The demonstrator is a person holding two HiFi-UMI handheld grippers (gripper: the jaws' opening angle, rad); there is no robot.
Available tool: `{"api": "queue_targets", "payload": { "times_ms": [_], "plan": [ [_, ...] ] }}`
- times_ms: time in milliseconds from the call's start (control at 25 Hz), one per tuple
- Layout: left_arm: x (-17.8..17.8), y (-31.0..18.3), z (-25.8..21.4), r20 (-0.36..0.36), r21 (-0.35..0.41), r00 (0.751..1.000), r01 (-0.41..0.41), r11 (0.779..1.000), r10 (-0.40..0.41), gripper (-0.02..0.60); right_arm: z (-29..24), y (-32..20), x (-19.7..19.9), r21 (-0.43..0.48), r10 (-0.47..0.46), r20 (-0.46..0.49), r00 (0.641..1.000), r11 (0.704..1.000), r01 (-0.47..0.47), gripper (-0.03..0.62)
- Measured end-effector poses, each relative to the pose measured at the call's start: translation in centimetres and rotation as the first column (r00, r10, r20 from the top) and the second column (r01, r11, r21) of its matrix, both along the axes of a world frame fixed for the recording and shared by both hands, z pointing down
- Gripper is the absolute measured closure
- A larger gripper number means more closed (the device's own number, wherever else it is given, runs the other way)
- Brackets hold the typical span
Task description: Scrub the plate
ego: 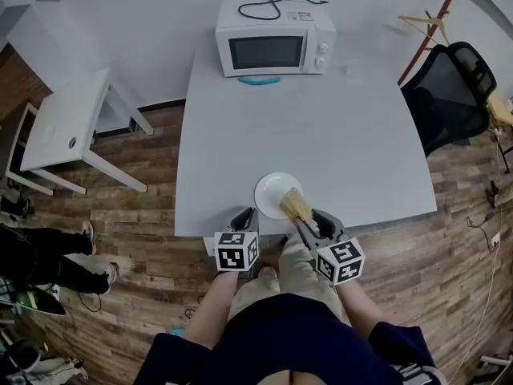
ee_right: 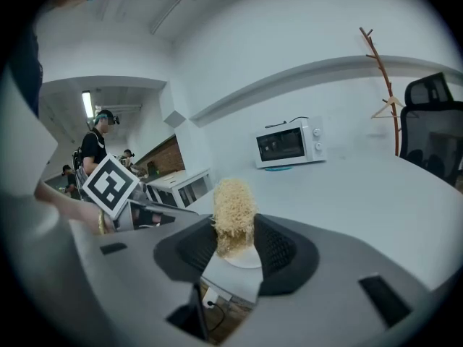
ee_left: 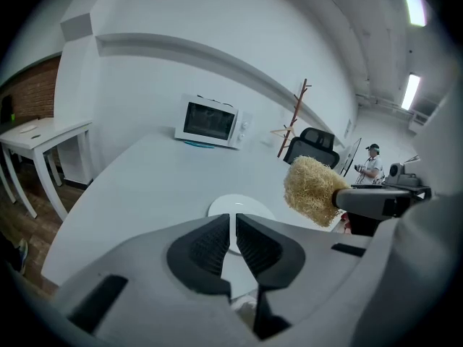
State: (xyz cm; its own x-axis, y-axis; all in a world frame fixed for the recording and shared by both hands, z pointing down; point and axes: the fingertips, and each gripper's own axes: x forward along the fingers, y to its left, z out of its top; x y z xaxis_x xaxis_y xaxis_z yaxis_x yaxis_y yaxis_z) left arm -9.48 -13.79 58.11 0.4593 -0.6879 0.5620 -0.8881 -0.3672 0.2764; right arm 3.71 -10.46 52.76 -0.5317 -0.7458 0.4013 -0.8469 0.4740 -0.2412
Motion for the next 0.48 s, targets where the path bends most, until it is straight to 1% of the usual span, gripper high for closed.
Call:
{"api": "queue_targets", "payload": {
  "times_ms": [240, 480],
  "plan": [
    [-0.5, 1.9, -1.1, -0.002, 0.014, 1.000, -0.019, 1.000, 0.019, 0.561, -1.0, 1.4, -0.2, 0.036, 0.004, -0.012, 1.000, 0.999, -0.003, 0.436],
    [-0.6, 3.0, -1.6, -0.005, 0.025, 0.999, -0.050, 0.998, 0.050, 0.563, -1.8, 2.0, -0.4, 0.054, 0.013, -0.006, 1.000, 0.998, -0.012, 0.439]
  ]
}}
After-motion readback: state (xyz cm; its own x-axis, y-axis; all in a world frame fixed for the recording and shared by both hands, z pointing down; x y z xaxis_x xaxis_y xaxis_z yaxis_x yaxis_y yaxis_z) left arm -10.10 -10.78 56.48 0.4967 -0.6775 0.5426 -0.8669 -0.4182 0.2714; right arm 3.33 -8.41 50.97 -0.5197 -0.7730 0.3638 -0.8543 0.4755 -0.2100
